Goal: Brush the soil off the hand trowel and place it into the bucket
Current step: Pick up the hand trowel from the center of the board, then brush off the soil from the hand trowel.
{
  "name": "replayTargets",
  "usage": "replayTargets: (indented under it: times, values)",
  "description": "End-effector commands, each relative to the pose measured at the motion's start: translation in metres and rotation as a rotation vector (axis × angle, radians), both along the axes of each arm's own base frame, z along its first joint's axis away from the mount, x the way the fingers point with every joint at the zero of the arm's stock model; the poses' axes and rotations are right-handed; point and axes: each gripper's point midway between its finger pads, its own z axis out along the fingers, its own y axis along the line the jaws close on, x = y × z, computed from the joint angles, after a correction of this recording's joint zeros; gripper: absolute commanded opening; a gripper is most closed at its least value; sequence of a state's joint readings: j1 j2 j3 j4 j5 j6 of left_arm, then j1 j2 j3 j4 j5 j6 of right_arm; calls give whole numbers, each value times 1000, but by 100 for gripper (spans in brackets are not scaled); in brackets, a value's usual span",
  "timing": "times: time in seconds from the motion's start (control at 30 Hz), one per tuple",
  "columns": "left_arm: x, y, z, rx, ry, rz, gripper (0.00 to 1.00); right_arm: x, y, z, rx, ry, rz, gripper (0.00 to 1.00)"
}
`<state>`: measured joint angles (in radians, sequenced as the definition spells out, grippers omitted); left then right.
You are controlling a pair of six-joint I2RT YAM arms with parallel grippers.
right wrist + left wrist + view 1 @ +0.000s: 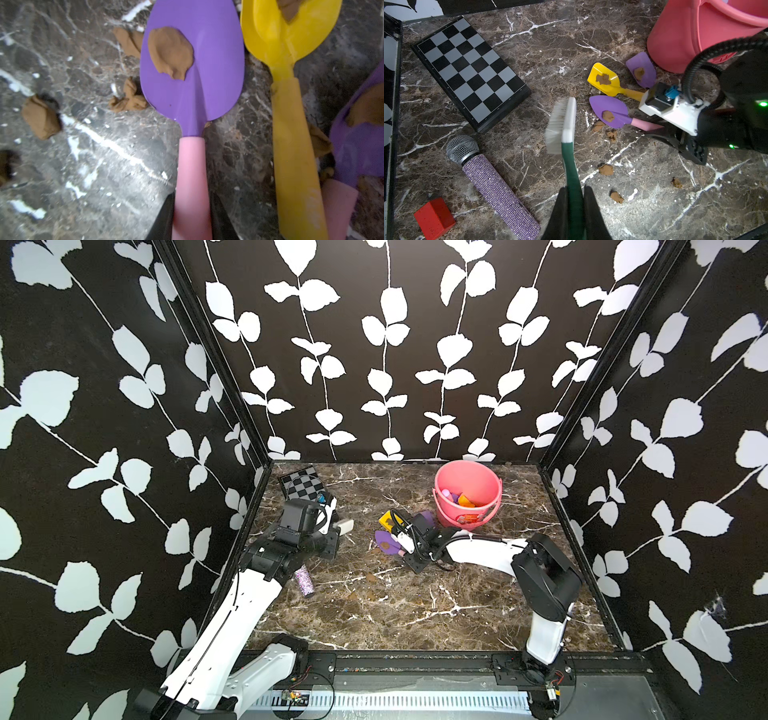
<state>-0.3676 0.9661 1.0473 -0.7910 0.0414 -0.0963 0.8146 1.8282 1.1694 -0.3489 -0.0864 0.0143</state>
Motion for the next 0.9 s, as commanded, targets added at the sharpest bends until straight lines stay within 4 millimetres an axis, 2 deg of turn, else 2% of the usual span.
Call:
replayTargets:
  times: [0.0, 0.17, 0.27, 0.33, 0.47, 0.57, 0.67, 0.8, 0.83, 0.87]
  values:
    - [4, -1, 17, -39, -58, 12, 0, -16, -4, 25, 22, 0, 41, 4]
    - [0, -12, 37, -109, -99, -32, 0, -37, -18, 54, 53, 20, 57, 0]
    - [-5, -25, 56, -173, -150, -109, 0, -46, -30, 82, 80, 45, 41, 0]
    - [-11, -37, 67, -215, -175, -186, 0, -51, -40, 102, 104, 89, 11, 0]
    - [-23, -52, 75, -237, -184, -315, 0, -58, -65, 135, 162, 187, -71, 0]
    - [-26, -56, 88, -282, -199, -328, 0, -54, -89, 151, 83, 126, -118, 0]
    - [-26, -62, 109, -408, -199, -281, 0, -49, -107, 153, 1, 71, -153, 0]
    - [-27, -80, 127, -739, -86, -209, 0, -45, -97, 161, 64, 21, -168, 0]
    - [-26, -84, 128, -823, -56, -185, 0, -48, -96, 152, 62, 33, -170, 0]
    - [-26, -88, 127, -891, -29, -163, 0, -47, -92, 152, 76, 25, -173, 0]
